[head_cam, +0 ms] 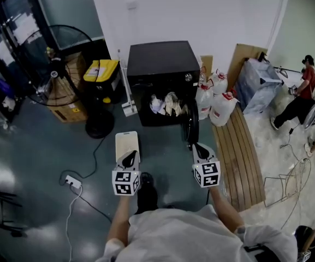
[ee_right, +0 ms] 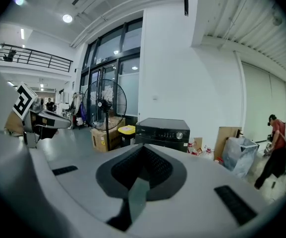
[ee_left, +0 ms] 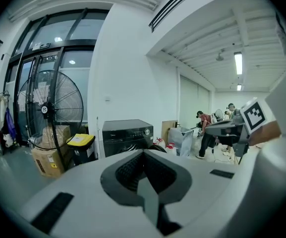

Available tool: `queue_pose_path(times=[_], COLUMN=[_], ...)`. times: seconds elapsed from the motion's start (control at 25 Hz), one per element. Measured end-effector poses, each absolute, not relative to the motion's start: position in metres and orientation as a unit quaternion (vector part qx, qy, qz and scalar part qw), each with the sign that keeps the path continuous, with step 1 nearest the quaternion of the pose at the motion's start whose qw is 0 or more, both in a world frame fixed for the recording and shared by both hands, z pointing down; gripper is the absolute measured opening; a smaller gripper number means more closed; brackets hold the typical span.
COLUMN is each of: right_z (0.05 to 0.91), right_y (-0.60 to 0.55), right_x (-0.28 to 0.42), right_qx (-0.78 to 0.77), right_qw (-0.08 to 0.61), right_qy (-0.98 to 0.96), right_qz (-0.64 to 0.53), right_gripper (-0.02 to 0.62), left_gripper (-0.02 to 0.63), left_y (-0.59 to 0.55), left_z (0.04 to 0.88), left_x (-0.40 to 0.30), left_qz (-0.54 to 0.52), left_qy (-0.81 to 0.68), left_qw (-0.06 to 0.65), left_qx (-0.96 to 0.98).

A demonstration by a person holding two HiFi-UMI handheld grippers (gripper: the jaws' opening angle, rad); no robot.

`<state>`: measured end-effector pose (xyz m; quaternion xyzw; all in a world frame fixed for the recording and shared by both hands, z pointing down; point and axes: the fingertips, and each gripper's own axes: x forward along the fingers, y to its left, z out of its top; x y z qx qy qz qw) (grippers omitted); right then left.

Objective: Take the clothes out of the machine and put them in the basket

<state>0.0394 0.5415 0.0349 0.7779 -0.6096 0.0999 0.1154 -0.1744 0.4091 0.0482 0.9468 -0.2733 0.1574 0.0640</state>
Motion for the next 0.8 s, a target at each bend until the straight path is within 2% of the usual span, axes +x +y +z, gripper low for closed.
queue_pose_path(times=[0.36,0.8], right_z=[0.047,0.044], right_y=[0.473,0.350], right_x=[0.056,0.079], right_qx=[0.776,0.793], right_qw=[0.125,0.137], right_qy=[-0.610,-0.585], right_qz=[0.102,0.103], right_gripper=[0.025,0.025], left_gripper=[0.018,0.018], left_y=[0.340,0.206], left_z=[0.063,0.061], left_x=[-0.151,-0.120], left_qz=[0.160,0.155], left_qy=[-0.266,-0.243], left_qw=[0.071,0.073], left_qx=[0.948,0.955])
